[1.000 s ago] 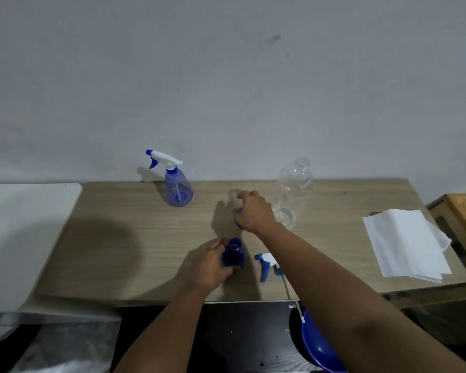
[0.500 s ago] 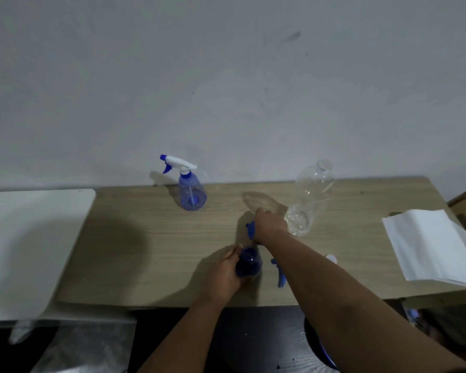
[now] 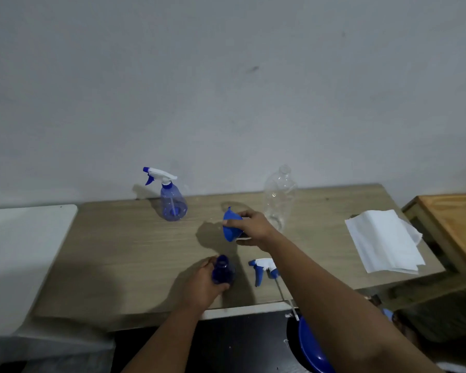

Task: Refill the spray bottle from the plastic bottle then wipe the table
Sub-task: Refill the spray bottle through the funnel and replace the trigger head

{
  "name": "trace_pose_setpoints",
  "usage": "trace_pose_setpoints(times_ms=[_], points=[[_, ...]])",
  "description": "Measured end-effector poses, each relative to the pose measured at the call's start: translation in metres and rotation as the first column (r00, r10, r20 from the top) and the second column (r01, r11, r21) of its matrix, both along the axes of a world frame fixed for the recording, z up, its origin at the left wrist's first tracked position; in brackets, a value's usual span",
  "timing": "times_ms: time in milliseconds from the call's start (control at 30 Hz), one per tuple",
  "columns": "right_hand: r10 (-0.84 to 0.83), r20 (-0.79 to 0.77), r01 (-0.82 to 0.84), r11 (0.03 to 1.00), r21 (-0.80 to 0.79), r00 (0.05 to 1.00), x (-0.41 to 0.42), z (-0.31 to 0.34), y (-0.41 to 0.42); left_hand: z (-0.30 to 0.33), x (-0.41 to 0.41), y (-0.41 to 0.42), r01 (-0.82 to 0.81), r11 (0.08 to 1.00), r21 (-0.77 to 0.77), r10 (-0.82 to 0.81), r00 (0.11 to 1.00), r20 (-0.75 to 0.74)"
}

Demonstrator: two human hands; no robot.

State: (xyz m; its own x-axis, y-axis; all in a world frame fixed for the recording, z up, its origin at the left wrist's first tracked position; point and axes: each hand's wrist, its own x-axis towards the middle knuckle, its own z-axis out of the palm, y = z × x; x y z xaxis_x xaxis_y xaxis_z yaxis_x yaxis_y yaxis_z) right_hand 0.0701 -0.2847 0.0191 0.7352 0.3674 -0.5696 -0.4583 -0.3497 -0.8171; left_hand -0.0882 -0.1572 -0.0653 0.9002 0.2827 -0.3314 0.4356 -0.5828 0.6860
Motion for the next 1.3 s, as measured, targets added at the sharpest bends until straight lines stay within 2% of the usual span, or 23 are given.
trace_pose_setpoints(times_ms=[167, 333, 467, 600, 733, 933, 1133, 1200, 1300], points=[[-0.018, -0.097, 0.034, 0.984, 0.173, 0.995, -0.016, 0.009, -0.027, 0.01, 0.004, -0.005, 0.045, 0.998, 0.051, -0.046, 0.999, 0.001], [-0.082, 0.098, 0.068, 0.989, 0.131, 0.992, -0.022, 0.006, -0.037, 0.011, 0.015, -0.009, 0.067, 0.996, 0.053, -0.068, 0.998, 0.014], [-0.176, 0.23, 0.136, 0.975, 0.178, 0.957, -0.027, -0.002, -0.036, 0.011, 0.028, -0.015, 0.072, 0.993, 0.092, -0.075, 0.997, 0.032], [-0.229, 0.317, 0.15, 0.956, 0.253, 0.92, -0.038, -0.01, -0.033, 0.017, 0.034, -0.021, 0.09, 0.99, 0.108, -0.093, 0.995, 0.024], [-0.237, 0.335, 0.128, 0.94, 0.316, 0.912, -0.049, -0.022, -0.03, 0.014, 0.038, -0.022, 0.076, 0.995, 0.063, -0.077, 0.997, 0.01], [-0.19, 0.404, 0.081, 0.959, 0.271, 0.895, -0.064, -0.041, -0.037, -0.02, 0.044, -0.01, 0.034, 0.999, -0.033, -0.035, 0.999, -0.041], [-0.122, 0.402, 0.033, 0.975, 0.22, 0.908, -0.071, -0.044, -0.045, 0.002, 0.039, -0.019, 0.02, 0.998, -0.065, -0.018, 1.0, 0.023], [-0.16, 0.406, 0.079, 0.975, 0.21, 0.9, -0.071, -0.043, -0.05, 0.007, 0.042, -0.02, 0.045, 0.998, -0.036, -0.044, 0.998, 0.034], [-0.314, 0.486, 0.243, 0.948, 0.205, 0.816, -0.065, -0.041, -0.062, 0.016, 0.043, -0.021, 0.086, 0.996, 0.037, -0.087, 0.996, 0.025]])
